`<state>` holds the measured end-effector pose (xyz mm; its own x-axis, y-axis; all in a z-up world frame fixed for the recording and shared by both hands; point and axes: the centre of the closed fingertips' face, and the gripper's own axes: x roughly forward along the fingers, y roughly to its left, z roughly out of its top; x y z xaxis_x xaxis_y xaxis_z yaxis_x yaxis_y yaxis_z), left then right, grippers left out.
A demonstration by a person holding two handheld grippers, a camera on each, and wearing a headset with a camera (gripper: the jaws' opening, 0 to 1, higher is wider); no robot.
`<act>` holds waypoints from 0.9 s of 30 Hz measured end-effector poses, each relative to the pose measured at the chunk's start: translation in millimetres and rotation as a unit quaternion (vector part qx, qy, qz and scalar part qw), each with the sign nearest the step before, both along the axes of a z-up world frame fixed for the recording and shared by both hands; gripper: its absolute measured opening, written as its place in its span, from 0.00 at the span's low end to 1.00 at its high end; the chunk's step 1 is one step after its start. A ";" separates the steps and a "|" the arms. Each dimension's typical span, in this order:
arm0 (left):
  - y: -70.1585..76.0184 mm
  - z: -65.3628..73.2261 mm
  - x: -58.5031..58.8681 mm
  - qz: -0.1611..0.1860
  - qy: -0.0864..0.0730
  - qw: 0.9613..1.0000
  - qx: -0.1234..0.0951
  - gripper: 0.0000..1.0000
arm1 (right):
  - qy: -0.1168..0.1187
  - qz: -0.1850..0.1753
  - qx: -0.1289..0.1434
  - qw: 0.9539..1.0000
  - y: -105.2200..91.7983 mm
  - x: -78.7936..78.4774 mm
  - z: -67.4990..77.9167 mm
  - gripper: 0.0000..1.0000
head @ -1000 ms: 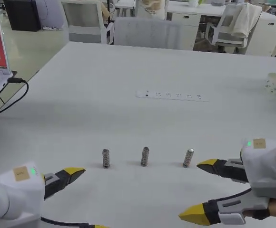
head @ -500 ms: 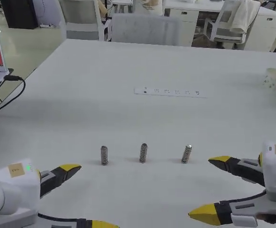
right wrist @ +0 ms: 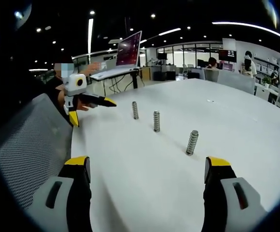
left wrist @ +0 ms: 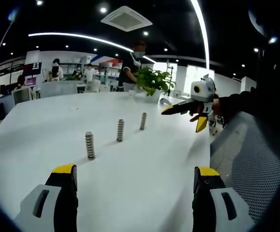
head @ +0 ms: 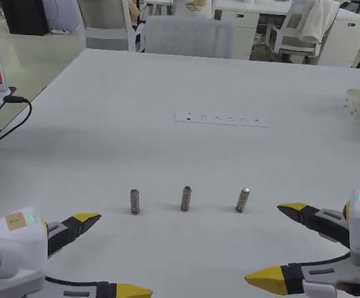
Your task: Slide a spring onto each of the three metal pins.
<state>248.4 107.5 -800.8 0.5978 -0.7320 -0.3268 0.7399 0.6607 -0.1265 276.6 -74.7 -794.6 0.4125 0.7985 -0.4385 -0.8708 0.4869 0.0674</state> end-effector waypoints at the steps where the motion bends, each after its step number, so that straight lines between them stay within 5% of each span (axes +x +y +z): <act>1: -0.5 0.4 -0.2 0.001 0.000 1.000 -0.001 0.98 | 0.001 -0.003 0.001 1.000 -0.6 1.0 0.1 0.99; 27: -0.1 -1.7 8.4 0.007 0.000 1.000 -0.006 0.98 | -0.006 -0.038 0.012 0.999 -7.5 11.3 2.1 0.99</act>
<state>256.8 107.5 -802.5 0.6078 -0.7272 -0.3190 0.7304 0.6696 -0.1347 288.0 -82.3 -792.5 0.4765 0.7756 -0.4140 -0.8326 0.5493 0.0707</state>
